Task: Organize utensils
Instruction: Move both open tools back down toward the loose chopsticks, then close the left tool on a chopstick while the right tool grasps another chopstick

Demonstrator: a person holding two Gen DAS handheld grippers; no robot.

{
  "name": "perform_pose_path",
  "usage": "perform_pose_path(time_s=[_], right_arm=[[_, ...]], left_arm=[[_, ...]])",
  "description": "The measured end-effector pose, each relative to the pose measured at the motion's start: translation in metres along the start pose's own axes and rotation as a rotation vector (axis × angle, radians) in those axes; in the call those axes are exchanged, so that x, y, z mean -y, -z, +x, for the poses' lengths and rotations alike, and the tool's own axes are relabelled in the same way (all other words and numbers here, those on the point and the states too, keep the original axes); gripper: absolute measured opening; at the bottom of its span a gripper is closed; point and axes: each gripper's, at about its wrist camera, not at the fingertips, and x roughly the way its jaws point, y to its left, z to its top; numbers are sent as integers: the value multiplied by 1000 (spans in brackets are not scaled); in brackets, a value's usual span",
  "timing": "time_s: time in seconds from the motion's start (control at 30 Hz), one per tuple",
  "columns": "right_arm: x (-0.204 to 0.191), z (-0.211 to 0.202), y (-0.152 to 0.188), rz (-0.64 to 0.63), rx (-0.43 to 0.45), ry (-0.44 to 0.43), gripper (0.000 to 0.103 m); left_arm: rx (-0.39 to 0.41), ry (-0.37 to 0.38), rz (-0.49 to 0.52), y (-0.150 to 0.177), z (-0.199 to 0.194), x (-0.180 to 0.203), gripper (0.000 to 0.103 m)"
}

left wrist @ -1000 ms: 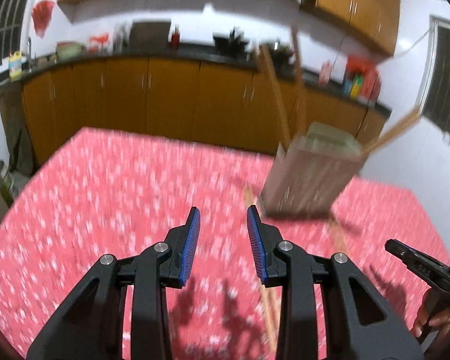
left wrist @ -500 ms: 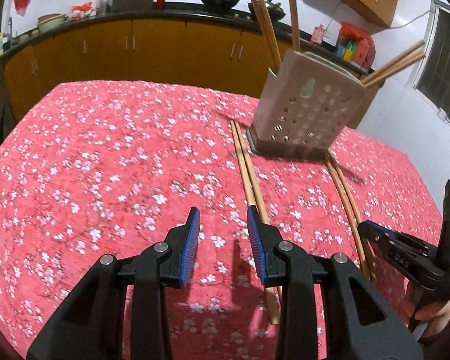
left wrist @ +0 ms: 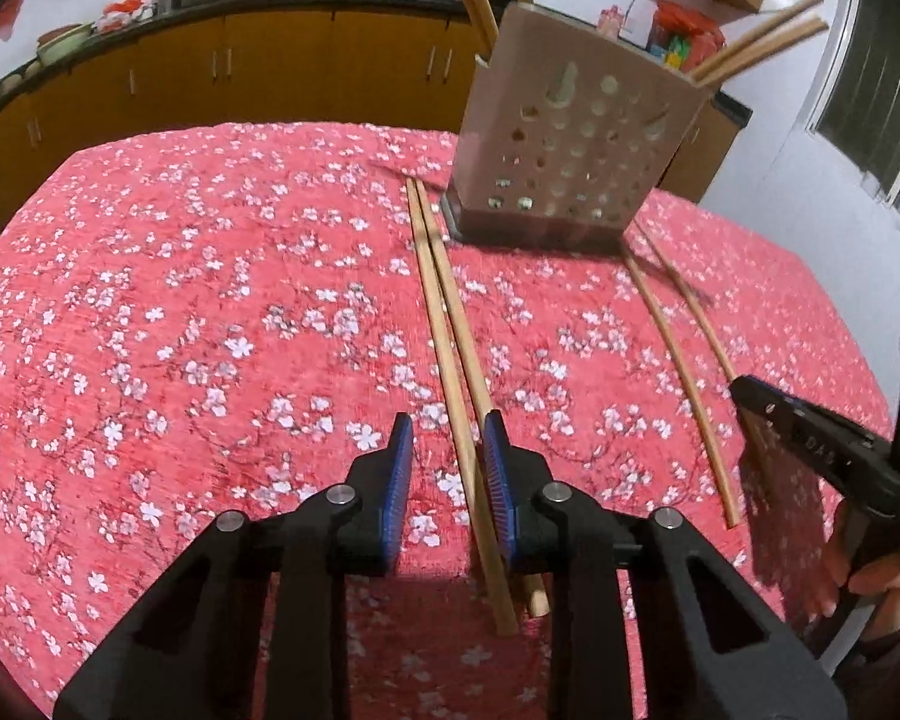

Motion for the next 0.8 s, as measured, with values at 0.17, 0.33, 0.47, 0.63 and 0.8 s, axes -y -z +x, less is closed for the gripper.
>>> perform_pose_path(time_s=[0.17, 0.33, 0.47, 0.63, 0.8], right_arm=[[0, 0, 0, -3, 1, 1, 8], [-4, 0, 2, -20, -1, 3, 9], [-7, -1, 6, -38, 7, 11, 9], [-7, -1, 4, -51, 11, 15, 8], [1, 3, -3, -41, 15, 33, 8]], left_arm=[[-12, -31, 28, 4, 6, 6, 21], [-1, -65, 56, 4, 9, 13, 20], [11, -106, 74, 4, 11, 16, 9], [5, -124, 53, -5, 12, -1, 8], [6, -167, -10, -16, 11, -34, 8]])
